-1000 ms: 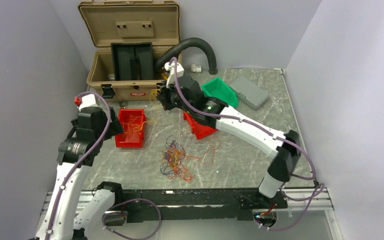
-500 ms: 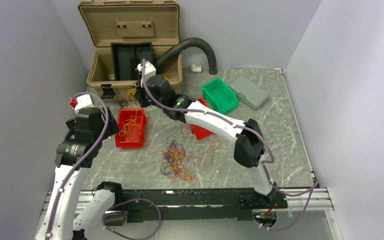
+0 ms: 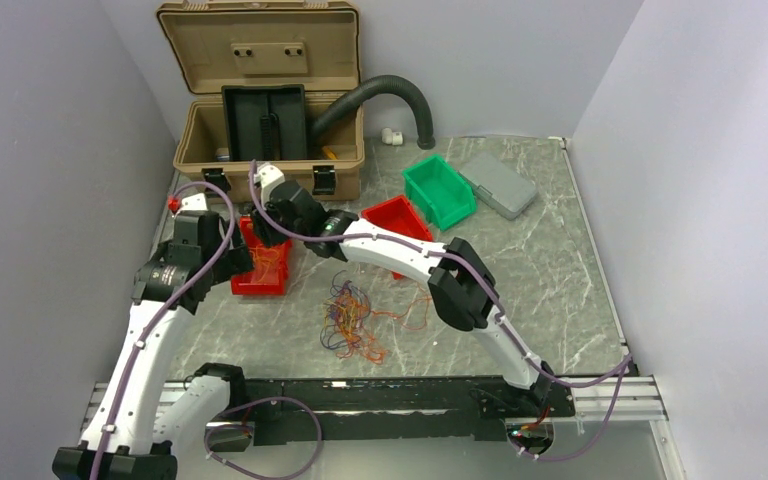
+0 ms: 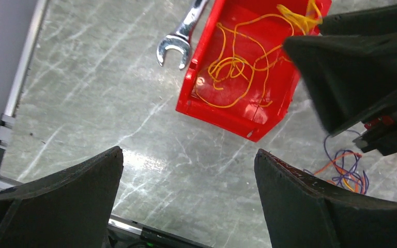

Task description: Untangle the cables

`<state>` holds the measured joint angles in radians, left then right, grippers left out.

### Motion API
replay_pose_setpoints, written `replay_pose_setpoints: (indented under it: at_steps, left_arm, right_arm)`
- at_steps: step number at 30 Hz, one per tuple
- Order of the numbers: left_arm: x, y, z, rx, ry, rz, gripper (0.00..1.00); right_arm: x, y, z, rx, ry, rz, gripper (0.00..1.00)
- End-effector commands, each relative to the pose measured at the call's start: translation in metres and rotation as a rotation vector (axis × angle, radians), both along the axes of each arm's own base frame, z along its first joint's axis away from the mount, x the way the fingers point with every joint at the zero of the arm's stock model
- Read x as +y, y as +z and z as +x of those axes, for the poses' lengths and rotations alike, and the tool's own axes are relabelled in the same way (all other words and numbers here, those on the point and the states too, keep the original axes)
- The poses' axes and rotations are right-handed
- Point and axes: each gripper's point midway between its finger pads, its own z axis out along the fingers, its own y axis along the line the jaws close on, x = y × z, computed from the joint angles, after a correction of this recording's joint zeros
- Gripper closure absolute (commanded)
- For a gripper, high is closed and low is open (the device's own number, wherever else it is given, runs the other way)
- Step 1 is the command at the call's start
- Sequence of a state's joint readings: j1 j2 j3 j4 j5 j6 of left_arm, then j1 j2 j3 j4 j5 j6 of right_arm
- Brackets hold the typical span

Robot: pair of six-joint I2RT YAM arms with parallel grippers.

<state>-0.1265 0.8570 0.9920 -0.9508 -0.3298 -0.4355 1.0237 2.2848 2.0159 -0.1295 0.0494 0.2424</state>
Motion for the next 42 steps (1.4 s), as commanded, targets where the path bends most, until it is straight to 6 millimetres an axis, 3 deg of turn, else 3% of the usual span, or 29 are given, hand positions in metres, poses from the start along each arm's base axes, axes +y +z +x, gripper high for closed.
replay_pose_setpoints:
  at_steps: [1, 7, 16, 25, 28, 36, 42]
  left_arm:
    - [-0.015, -0.002, 0.005, -0.029, -0.039, -0.084, 0.01]
    - [-0.016, -0.006, 0.006, -0.012, -0.042, -0.086, 0.01]
    - [-0.030, 0.003, 0.013, -0.030, -0.113, -0.130, 0.01]
    - [-0.092, 0.011, 0.011, -0.081, -0.419, -0.346, 0.01]
    - [-0.108, 0.007, 0.008, -0.073, -0.468, -0.397, 0.01]
    - [-0.163, -0.005, 0.002, 0.011, -0.587, -0.385, 0.01]
    - [-0.192, -0.010, 0.004, 0.041, -0.632, -0.398, 0.01]
  right_arm:
    - [0.018, 0.020, -0.026, 0.023, 0.131, 0.061, 0.48]
    - [0.003, 0.051, -0.027, 0.018, 0.120, 0.122, 0.38]
    - [-0.057, 0.085, -0.018, 0.020, 0.019, 0.179, 0.27]
    - [-0.140, 0.069, -0.030, 0.039, -0.119, 0.083, 0.08]
    - [-0.174, 0.054, -0.042, 0.073, -0.176, 0.065, 0.07]
    - [-0.258, 0.050, -0.067, 0.102, -0.385, 0.062, 0.08]
    - [-0.301, 0.031, -0.085, 0.134, -0.474, 0.108, 0.09]
